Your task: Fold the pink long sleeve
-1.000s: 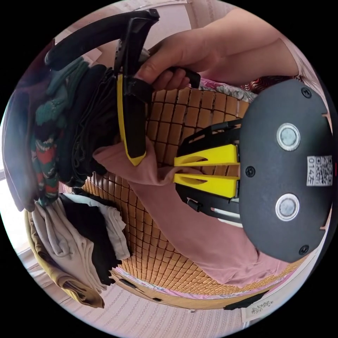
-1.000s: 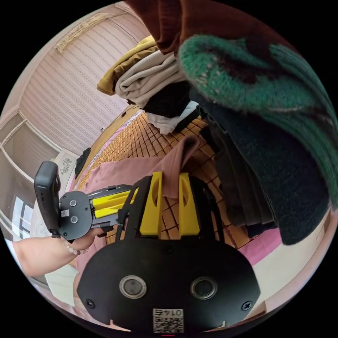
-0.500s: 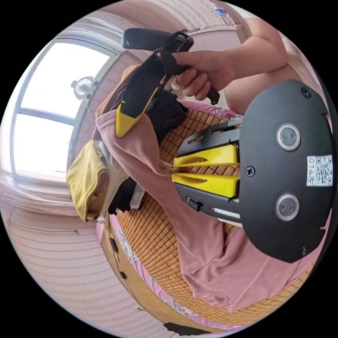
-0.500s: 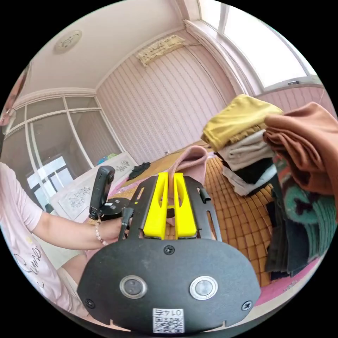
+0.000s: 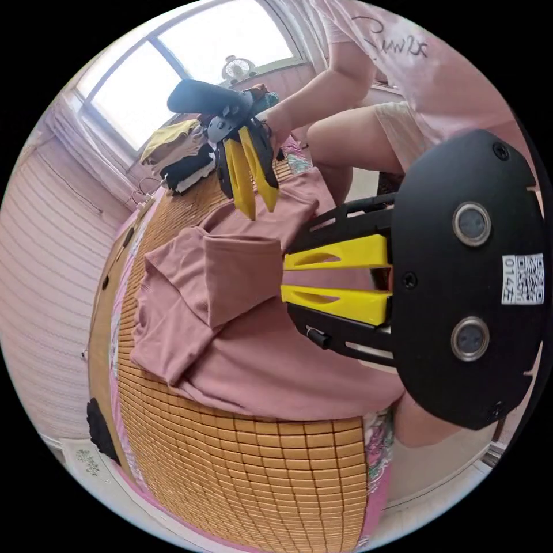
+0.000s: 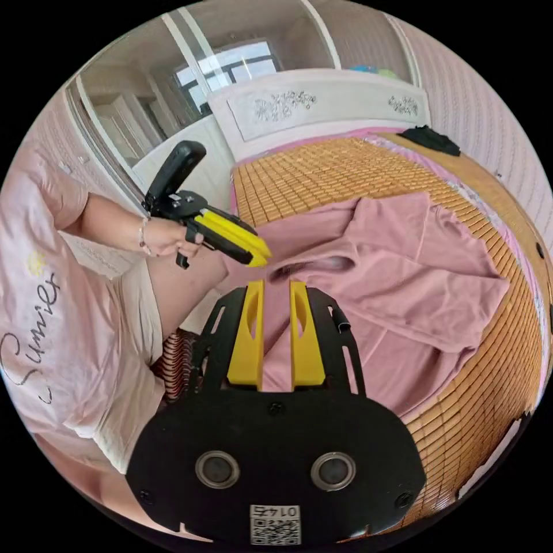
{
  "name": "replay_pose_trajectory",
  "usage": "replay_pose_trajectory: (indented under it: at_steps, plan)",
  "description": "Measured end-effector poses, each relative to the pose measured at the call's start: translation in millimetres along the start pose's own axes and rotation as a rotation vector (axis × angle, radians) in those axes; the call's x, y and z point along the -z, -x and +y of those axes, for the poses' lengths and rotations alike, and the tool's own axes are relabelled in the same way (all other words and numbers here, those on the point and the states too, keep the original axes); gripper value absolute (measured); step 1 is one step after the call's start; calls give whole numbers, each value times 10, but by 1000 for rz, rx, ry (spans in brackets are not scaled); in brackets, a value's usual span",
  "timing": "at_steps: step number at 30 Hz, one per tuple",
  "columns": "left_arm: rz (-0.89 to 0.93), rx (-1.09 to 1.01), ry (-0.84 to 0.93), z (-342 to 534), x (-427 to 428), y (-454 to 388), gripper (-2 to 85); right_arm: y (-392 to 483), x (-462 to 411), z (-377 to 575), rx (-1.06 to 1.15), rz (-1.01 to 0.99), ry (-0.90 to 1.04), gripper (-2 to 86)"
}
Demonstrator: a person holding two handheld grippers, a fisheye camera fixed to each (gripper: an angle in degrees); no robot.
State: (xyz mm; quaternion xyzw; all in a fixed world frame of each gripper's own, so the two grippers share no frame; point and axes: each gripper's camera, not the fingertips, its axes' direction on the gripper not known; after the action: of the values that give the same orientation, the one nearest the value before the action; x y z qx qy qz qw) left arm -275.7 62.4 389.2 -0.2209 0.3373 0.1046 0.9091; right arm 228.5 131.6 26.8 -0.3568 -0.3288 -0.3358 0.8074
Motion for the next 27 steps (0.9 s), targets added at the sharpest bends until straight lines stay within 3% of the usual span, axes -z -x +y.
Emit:
replay_pose_trajectory:
  at_steps: [3,8,15,17,21,27]
  plan:
    - [41,70,-37,29,215,277,50,-71,-306,124,-86,-41,66,79]
    - [42,8,-169,-365,505,289,57,-331,-338,56,-241,74,58,72]
    - [-85,-240,18,-807,158,-321,90,-764,-553,-466,-357,221,-39,70]
    - [-161,-193,89,-836,-10,-255,68,-958,-740,-666,-374,296,6,67]
    - [-53,-52,-12,-761,339,90,-1,-1278,-1081,-823,-421,358,183,51]
    - [-185,159,-125,-463,1182,764,-9,-1465,-951,-848,-396,315,135,60]
